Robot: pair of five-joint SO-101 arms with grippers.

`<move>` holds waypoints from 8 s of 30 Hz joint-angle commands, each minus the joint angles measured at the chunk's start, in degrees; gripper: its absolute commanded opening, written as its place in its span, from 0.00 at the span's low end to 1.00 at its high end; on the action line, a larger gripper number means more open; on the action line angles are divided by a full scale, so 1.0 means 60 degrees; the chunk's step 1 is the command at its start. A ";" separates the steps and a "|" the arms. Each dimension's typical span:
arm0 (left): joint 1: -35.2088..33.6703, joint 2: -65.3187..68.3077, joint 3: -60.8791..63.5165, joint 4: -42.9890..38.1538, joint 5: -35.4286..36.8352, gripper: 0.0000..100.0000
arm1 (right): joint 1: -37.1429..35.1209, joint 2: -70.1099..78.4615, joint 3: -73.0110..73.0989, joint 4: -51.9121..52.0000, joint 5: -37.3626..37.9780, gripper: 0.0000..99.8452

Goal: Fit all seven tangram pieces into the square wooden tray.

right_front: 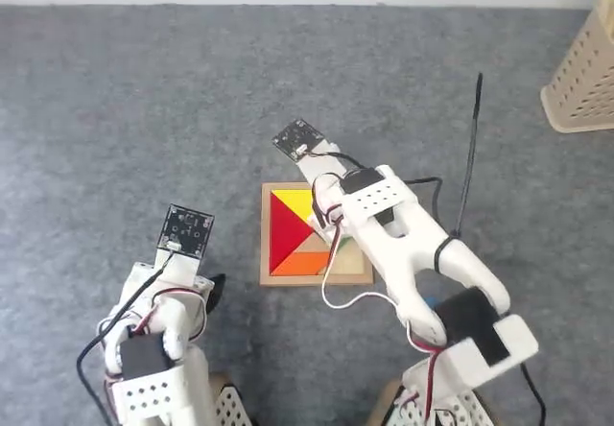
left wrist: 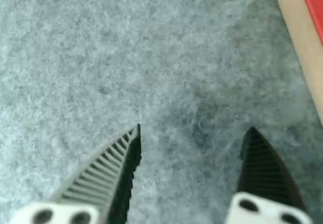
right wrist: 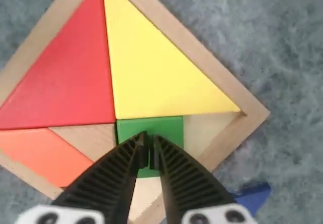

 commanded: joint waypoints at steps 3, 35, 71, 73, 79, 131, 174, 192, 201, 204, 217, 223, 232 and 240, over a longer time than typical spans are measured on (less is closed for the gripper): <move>0.0029 -0.0161 -0.0125 0.0015 0.0059 0.30 | -0.0081 -0.1839 0.0264 0.0315 -0.0337 0.01; 0.0029 -0.0161 -0.0125 0.0015 0.0059 0.30 | 0.1634 -0.3890 0.4132 0.4637 0.5626 0.26; 0.0029 -0.0161 -0.0125 0.0015 0.0059 0.30 | 0.5560 -0.3788 0.2462 0.0945 0.2491 0.06; 0.0029 -0.0161 -0.0125 0.0015 0.0059 0.30 | 0.5751 -0.3846 0.2154 0.1062 0.2154 0.06; 0.0029 -0.0161 -0.0125 0.0015 0.0059 0.30 | 0.5355 -0.4725 0.2637 0.3993 0.4982 0.13; 0.0029 -0.0161 -0.0125 0.0015 0.0059 0.30 | 0.3802 -0.6015 0.1670 0.2322 -0.0396 0.06; 0.0029 -0.0161 -0.0125 0.0015 0.0059 0.30 | 0.0667 0.1810 -0.3399 0.1971 -0.2799 0.19; 0.0029 -0.0161 -0.0125 0.0015 0.0059 0.30 | 0.3216 -0.2015 -0.0747 0.2454 -0.0864 0.05; 0.0029 -0.0161 -0.0125 0.0015 0.0059 0.30 | 0.3187 -0.2117 0.1231 0.1722 -0.0410 0.06; 0.0029 -0.0161 -0.0125 0.0015 0.0059 0.30 | 0.2791 -0.2132 0.1538 0.1150 -0.0440 0.06; 0.0029 -0.0161 -0.0125 0.0015 0.0059 0.30 | 0.2542 -0.1414 0.1788 0.0432 -0.0879 0.26; 0.0029 -0.0161 -0.0125 0.0015 0.0059 0.30 | 0.3451 -0.0388 0.1260 0.0286 -0.0864 0.26; 0.0029 -0.0161 -0.0125 0.0015 0.0059 0.30 | 0.4066 -0.0081 0.0850 0.0359 -0.0674 0.26; 0.0029 -0.0161 -0.0125 0.0015 0.0059 0.30 | 0.3685 -0.1531 0.0264 0.1443 -0.1495 0.26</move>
